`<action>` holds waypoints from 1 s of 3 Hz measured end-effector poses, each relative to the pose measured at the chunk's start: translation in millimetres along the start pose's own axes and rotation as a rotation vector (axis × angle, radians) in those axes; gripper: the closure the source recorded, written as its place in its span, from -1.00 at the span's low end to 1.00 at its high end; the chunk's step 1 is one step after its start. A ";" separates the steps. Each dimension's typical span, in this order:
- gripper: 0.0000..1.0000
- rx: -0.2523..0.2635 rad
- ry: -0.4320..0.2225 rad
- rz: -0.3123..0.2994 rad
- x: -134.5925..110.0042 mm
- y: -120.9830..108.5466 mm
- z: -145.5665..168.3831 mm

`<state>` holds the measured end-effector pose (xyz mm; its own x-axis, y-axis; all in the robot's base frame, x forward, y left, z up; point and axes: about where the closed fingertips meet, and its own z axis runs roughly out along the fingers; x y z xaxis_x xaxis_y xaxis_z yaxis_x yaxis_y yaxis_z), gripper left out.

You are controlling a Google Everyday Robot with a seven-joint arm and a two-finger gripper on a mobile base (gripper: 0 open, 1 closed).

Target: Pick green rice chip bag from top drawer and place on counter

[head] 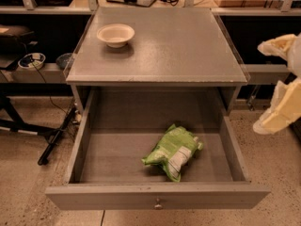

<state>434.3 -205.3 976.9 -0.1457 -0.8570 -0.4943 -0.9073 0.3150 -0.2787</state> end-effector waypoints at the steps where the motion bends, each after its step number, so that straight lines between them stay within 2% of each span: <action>1: -1.00 0.023 -0.074 0.021 -9.9 7.2 15.6; 2: -1.00 0.050 -0.073 0.043 -18.5 13.8 36.1; 3: -1.00 0.018 -0.025 0.032 -31.9 26.0 79.6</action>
Offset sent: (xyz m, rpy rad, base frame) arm 0.0102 0.0502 -0.0479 0.0726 -0.0562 -0.0972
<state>446.8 -137.3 919.9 -0.1645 -0.8359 -0.5237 -0.8951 0.3495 -0.2768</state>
